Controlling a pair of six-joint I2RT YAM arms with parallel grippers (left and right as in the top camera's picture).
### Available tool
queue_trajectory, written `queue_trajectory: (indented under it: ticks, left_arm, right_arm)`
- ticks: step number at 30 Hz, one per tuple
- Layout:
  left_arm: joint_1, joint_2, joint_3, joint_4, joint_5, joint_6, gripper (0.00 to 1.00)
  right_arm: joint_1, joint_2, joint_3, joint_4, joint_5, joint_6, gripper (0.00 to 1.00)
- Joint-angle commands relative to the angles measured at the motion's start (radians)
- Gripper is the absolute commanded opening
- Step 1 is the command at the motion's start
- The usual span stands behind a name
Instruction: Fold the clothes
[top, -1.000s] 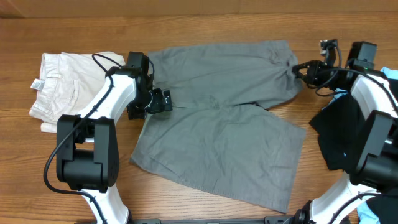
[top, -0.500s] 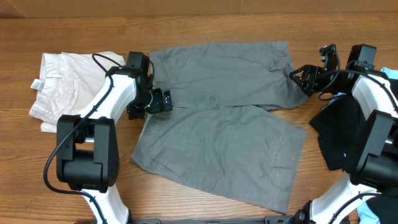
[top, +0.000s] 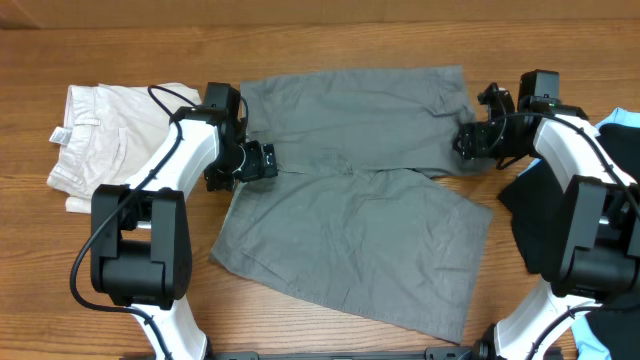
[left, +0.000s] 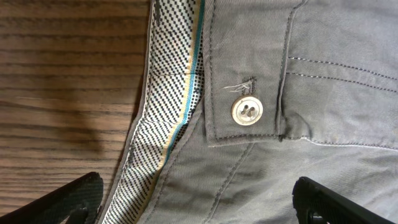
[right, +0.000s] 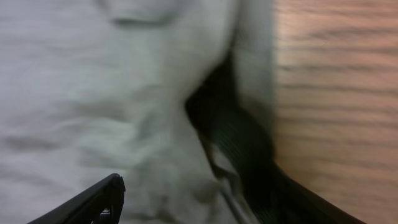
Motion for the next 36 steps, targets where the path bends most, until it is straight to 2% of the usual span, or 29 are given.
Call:
queue_trajectory:
  ticks: [1, 8, 12, 22, 27, 33, 34, 35, 36]
  left_arm:
    - [-0.004, 0.012, 0.014, -0.001, 0.013, 0.023, 1.00]
    - [-0.004, 0.012, 0.014, 0.001, 0.012, 0.023, 1.00]
    - [-0.004, 0.012, 0.014, 0.007, 0.013, 0.023, 1.00]
    - [-0.004, 0.013, 0.014, 0.014, 0.013, 0.023, 1.00]
    - [-0.004, 0.012, 0.014, 0.015, 0.012, 0.023, 1.00]
    - [-0.004, 0.012, 0.014, 0.014, 0.013, 0.023, 1.00]
    - [-0.004, 0.013, 0.014, 0.014, 0.013, 0.023, 1.00]
    - [-0.004, 0.012, 0.014, 0.014, 0.013, 0.023, 1.00]
    - [-0.004, 0.012, 0.014, 0.014, 0.013, 0.023, 1.00]
  right_arm:
    - [0.000, -0.024, -0.006, -0.020, 0.177, 0.104, 0.79]
    - [0.000, -0.024, -0.006, -0.116, 0.226, 0.240, 0.78]
    - [0.004, -0.023, -0.006, -0.097, 0.111, 0.236, 0.77]
    - [0.029, 0.018, -0.007, -0.031, 0.050, 0.237, 0.76]
    - [0.044, 0.062, -0.007, 0.008, -0.065, 0.201, 0.74]
    - [0.050, 0.070, -0.007, 0.034, -0.063, 0.202, 0.74]
    - [0.050, 0.074, -0.007, 0.035, -0.063, 0.202, 0.73]
    - [0.050, 0.082, -0.007, 0.041, -0.064, 0.202, 0.66]
    - [0.050, 0.092, -0.007, 0.048, -0.068, 0.202, 0.55]
